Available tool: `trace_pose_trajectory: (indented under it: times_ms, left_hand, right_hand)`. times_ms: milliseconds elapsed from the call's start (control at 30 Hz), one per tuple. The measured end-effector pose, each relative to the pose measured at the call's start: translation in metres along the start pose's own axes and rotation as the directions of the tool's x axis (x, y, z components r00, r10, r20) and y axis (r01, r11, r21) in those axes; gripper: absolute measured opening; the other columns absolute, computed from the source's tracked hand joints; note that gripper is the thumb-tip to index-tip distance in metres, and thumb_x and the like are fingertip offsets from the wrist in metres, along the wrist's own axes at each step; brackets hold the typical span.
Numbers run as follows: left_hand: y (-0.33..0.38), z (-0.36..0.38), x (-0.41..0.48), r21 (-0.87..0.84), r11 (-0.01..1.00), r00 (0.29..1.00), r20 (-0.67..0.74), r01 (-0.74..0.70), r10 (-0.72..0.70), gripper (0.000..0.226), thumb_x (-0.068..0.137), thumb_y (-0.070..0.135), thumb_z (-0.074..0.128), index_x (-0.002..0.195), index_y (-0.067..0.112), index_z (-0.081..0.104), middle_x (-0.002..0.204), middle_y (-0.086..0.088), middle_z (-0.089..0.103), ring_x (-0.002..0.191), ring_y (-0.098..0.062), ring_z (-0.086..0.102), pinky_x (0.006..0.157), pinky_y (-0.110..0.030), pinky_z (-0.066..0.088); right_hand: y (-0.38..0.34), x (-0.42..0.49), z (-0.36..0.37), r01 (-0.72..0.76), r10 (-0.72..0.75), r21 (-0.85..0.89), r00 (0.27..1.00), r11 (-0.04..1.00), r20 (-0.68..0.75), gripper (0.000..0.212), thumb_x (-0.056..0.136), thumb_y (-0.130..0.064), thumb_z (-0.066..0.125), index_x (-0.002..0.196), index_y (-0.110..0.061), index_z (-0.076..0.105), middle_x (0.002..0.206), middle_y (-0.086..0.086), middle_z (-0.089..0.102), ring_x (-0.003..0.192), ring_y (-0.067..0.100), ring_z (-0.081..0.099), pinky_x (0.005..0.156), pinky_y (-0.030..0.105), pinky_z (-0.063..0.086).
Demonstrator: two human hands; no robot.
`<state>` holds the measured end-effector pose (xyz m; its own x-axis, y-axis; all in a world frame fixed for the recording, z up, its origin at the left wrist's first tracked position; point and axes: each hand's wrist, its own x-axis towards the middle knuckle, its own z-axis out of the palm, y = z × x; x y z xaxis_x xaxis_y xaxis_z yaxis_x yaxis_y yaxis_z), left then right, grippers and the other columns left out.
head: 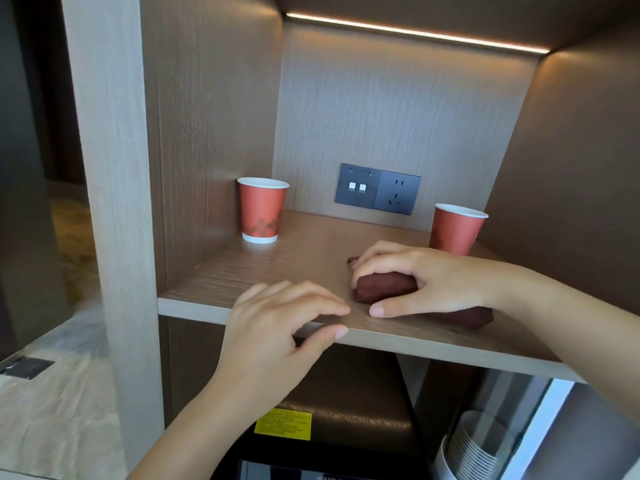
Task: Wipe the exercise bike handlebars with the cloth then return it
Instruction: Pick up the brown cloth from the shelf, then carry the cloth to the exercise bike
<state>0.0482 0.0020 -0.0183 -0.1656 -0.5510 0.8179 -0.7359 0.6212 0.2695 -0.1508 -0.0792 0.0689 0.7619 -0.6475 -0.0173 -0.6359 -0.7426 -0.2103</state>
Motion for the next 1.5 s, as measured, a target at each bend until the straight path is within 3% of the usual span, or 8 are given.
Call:
trace_pose_trajectory:
  times_ms: [167, 433, 567, 833, 1133, 1233, 1367, 1500]
  left_hand:
    - [0.008, 0.003, -0.008, 0.006, 0.999, 0.999, -0.022, 0.041, -0.041, 0.022, 0.081, 0.038, 0.051, 0.084, 0.029, 0.071, 0.094, 0.022, 0.066, 0.085, 0.002, 0.055, 0.075, -0.025, 0.032]
    - [0.036, 0.006, -0.025, 0.077, 0.983, 0.984, -0.069, 0.168, -0.163, 0.025, 0.083, 0.034, 0.052, 0.093, 0.019, 0.070, 0.100, 0.008, 0.066, 0.099, -0.010, 0.056, 0.092, -0.026, 0.035]
    - [0.059, 0.007, -0.034, 0.216, 0.950, 0.972, -0.112, 0.227, -0.207, 0.025, 0.084, 0.028, 0.055, 0.100, 0.015, 0.069, 0.106, 0.002, 0.065, 0.102, -0.017, 0.057, 0.093, -0.039, 0.042]
    - [0.117, -0.007, -0.069, 0.458, 0.834, 0.940, -0.278, 0.309, -0.196, 0.033, 0.087, 0.027, 0.046, 0.105, 0.008, 0.066, 0.108, -0.007, 0.064, 0.102, -0.021, 0.056, 0.089, -0.028, 0.038]
    - [0.182, -0.060, -0.134, 0.707, 0.529, 0.882, -0.406, 0.469, -0.240, 0.029, 0.087, 0.022, 0.047, 0.101, 0.005, 0.066, 0.105, -0.011, 0.065, 0.100, -0.027, 0.059, 0.084, -0.038, 0.044]
    - [0.212, -0.085, -0.166, 0.744, 0.405, 0.846, -0.453, 0.532, -0.279, 0.029, 0.087, 0.022, 0.046, 0.100, 0.006, 0.066, 0.104, -0.011, 0.065, 0.097, -0.027, 0.058, 0.083, -0.033, 0.039]
    - [0.257, -0.123, -0.218, 0.759, 0.224, 0.781, -0.535, 0.612, -0.322, 0.029, 0.087, 0.022, 0.047, 0.103, 0.005, 0.065, 0.105, -0.010, 0.064, 0.094, -0.029, 0.058, 0.078, -0.035, 0.041]
    - [0.315, -0.167, -0.279, 0.738, 0.032, 0.699, -0.623, 0.674, -0.352, 0.029, 0.087, 0.023, 0.047, 0.102, 0.007, 0.065, 0.106, -0.010, 0.064, 0.097, -0.028, 0.058, 0.082, -0.034, 0.038]
  right_hand:
    - [-0.012, -0.019, 0.003, 0.058, -0.058, 0.006, 0.998, 0.998, 0.018, 0.042, 0.070, -0.062, 0.065, 0.108, -0.051, 0.051, 0.120, -0.028, 0.039, 0.119, 0.001, 0.043, 0.103, 0.037, 0.037]
    - [-0.019, -0.040, 0.010, 0.194, -0.190, 0.015, 0.969, 0.981, -0.156, 0.035, 0.075, -0.014, 0.066, 0.100, -0.037, 0.059, 0.110, -0.015, 0.047, 0.103, 0.003, 0.050, 0.094, 0.034, 0.042]
    - [-0.020, -0.052, 0.017, 0.310, -0.279, 0.045, 0.902, 0.950, -0.329, 0.038, 0.072, -0.009, 0.068, 0.098, -0.036, 0.060, 0.109, -0.010, 0.051, 0.100, 0.004, 0.052, 0.090, 0.020, 0.041]
    - [-0.028, -0.065, 0.030, 0.527, -0.427, 0.054, 0.742, 0.848, -0.517, 0.041, 0.073, -0.009, 0.071, 0.102, -0.036, 0.061, 0.114, -0.010, 0.051, 0.106, -0.007, 0.045, 0.083, 0.002, 0.034]
    - [-0.108, -0.069, 0.092, 0.811, -0.481, 0.271, 0.539, 0.519, -0.692, 0.033, 0.074, -0.015, 0.066, 0.104, -0.026, 0.060, 0.116, 0.000, 0.056, 0.111, 0.006, 0.051, 0.095, 0.013, 0.038]
    - [-0.150, -0.076, 0.119, 0.845, -0.519, 0.320, 0.521, 0.429, -0.678, 0.032, 0.076, -0.025, 0.066, 0.107, -0.022, 0.059, 0.117, 0.001, 0.056, 0.112, 0.006, 0.050, 0.095, 0.010, 0.039]
    - [-0.219, -0.097, 0.152, 0.874, -0.596, 0.376, 0.485, 0.307, -0.640, 0.037, 0.075, -0.016, 0.068, 0.108, -0.026, 0.055, 0.118, 0.001, 0.055, 0.112, 0.002, 0.048, 0.091, 0.006, 0.039]
    - [-0.305, -0.141, 0.186, 0.847, -0.657, 0.517, 0.463, 0.128, -0.596, 0.040, 0.074, -0.004, 0.067, 0.106, -0.026, 0.058, 0.115, -0.003, 0.054, 0.112, 0.003, 0.050, 0.094, 0.020, 0.045]
